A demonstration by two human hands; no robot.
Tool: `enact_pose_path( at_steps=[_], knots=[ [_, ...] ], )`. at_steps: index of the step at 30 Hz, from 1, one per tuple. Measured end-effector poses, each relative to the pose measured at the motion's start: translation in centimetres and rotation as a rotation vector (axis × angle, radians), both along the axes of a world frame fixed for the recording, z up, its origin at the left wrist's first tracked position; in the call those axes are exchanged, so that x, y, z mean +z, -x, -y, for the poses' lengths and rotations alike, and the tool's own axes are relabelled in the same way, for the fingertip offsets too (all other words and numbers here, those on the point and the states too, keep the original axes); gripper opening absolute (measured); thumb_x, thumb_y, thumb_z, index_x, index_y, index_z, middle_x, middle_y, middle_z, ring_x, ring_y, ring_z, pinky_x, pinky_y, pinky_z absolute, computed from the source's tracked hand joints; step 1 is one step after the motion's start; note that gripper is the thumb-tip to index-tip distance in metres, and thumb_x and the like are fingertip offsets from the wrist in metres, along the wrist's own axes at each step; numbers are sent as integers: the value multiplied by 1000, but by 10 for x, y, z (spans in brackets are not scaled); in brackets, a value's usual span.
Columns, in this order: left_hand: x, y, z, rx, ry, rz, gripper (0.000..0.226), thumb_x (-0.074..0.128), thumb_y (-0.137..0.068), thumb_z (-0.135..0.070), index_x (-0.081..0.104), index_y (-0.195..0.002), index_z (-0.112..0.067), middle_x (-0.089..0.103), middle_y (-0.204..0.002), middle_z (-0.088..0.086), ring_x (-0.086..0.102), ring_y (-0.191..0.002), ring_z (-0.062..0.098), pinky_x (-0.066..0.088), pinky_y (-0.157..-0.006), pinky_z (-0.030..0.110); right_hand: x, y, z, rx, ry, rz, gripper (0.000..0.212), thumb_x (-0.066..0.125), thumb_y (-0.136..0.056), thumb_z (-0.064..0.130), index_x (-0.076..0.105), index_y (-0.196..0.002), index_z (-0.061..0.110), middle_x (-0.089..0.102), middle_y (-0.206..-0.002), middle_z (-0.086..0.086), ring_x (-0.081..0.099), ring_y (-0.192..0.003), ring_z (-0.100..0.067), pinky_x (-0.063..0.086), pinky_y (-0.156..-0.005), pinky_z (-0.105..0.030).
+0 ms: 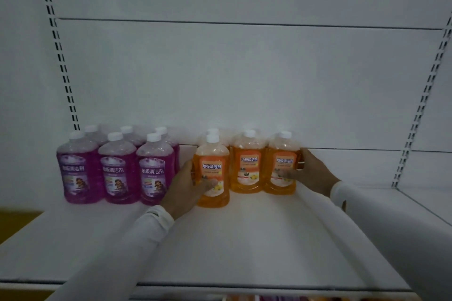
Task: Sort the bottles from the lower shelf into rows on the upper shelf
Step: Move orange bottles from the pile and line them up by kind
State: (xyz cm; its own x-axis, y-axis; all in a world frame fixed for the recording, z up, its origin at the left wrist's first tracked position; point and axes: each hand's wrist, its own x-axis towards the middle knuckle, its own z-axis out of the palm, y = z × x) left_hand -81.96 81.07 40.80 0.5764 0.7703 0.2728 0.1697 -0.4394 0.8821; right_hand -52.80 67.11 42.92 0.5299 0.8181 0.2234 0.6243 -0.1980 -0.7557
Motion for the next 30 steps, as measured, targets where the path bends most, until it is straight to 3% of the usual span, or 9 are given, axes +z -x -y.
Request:
enact_pose_path(
  at_steps=[3,7,11,14,17,22,25,30],
  knots=[
    [1,5,0,-13,-47,-34,53,76,-77,-31,49,-123,-30,63,-117,-13,62,-108,10,53,-92,33,5,3,9,-5,75,55,83,83,-70,45,43,-137,19,57,-127,5,58,-112,-18,51,-96,-36],
    [3,20,13,58,-77,-121,44,79,-78,-20,47,-109,-24,57,-100,-18,61,-95,8,49,-78,20,19,7,28,-76,165,156,84,79,-77,44,40,-144,12,55,-134,-6,55,-117,-23,47,-99,-35],
    [10,39,34,130,-184,-388,75,79,-76,-37,43,-134,-5,55,-125,5,56,-111,23,48,-93,35,39,13,55,-62,211,199,84,78,-77,46,43,-143,8,56,-131,-8,57,-112,-22,45,-99,-33],
    [26,33,65,80,-245,-478,52,76,-81,-31,52,-122,-11,57,-110,-3,54,-96,15,46,-86,26,49,13,84,-30,212,236,78,79,-76,47,47,-139,13,58,-125,-3,58,-109,-19,45,-96,-30],
    [46,4,106,24,-316,-538,43,75,-81,-36,52,-111,-15,56,-106,-3,56,-97,20,45,-82,27,58,12,120,-3,221,273,74,79,-75,50,50,-135,18,57,-119,3,58,-108,-15,45,-97,-29],
    [60,-83,197,-116,-439,-572,59,73,-80,-44,51,-121,-8,58,-120,13,56,-103,27,46,-83,33,75,-25,230,-37,254,343,68,75,-79,50,50,-134,19,57,-122,4,57,-109,-15,45,-100,-30],
    [59,-146,262,-222,-488,-551,62,73,-79,-46,50,-126,-12,58,-121,5,54,-101,17,47,-88,30,78,-61,309,-120,296,360,68,73,-80,53,49,-136,21,57,-124,5,56,-107,-14,44,-98,-28],
    [44,-262,397,-504,-579,-453,65,72,-80,-47,49,-130,-13,57,-123,3,56,-108,17,48,-96,32,63,-121,460,-331,352,315,65,72,-81,51,51,-134,20,58,-123,3,57,-105,-14,44,-96,-28]
  ],
)
